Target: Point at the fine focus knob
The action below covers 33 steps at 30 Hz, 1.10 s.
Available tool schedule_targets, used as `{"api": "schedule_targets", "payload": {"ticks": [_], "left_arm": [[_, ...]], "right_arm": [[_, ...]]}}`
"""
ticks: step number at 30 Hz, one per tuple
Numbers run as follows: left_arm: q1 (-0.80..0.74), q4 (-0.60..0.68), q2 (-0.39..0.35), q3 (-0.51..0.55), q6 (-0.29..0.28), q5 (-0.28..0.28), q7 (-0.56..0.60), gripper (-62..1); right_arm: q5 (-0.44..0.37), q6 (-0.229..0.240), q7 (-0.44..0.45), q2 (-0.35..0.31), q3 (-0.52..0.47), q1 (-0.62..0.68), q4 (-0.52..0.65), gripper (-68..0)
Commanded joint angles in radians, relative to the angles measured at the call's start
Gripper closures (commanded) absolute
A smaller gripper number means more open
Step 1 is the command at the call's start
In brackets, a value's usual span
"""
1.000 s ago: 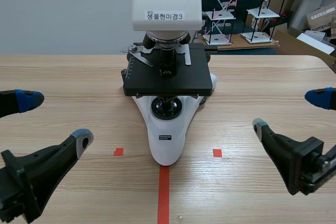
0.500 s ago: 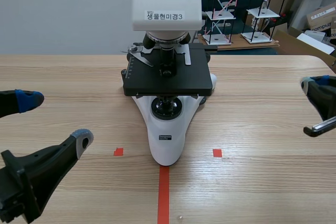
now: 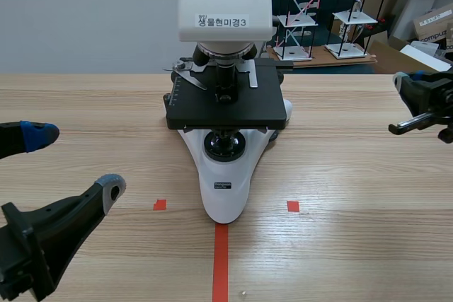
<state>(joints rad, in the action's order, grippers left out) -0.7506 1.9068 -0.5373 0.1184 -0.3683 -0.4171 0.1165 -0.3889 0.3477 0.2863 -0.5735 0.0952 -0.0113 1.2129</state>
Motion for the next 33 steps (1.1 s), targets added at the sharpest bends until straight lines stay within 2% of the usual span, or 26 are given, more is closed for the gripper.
{"api": "schedule_targets", "payload": {"ticks": [1, 14, 27, 33], "left_arm": [[0.0, 0.016, 0.002, 0.003, -0.001, -0.009, 0.014, -62.3], [0.0, 0.016, 0.002, 0.003, -0.001, -0.009, 0.014, -62.3], [0.0, 0.016, 0.003, 0.003, -0.001, -0.009, 0.014, -62.3], [0.0, 0.016, 0.003, 0.003, -0.001, -0.009, 0.014, -62.3]], "right_arm": [[-0.007, -0.006, 0.02, -0.019, 0.007, -0.053, 0.003, -1.3], [-0.008, -0.007, 0.027, -0.004, 0.24, -0.3, -0.153, -1.3], [-0.012, -0.006, 0.031, 0.052, 0.389, -0.424, -0.29, -1.3], [-0.012, -0.006, 0.031, 0.07, 0.441, -0.455, -0.317, -1.3]]}}
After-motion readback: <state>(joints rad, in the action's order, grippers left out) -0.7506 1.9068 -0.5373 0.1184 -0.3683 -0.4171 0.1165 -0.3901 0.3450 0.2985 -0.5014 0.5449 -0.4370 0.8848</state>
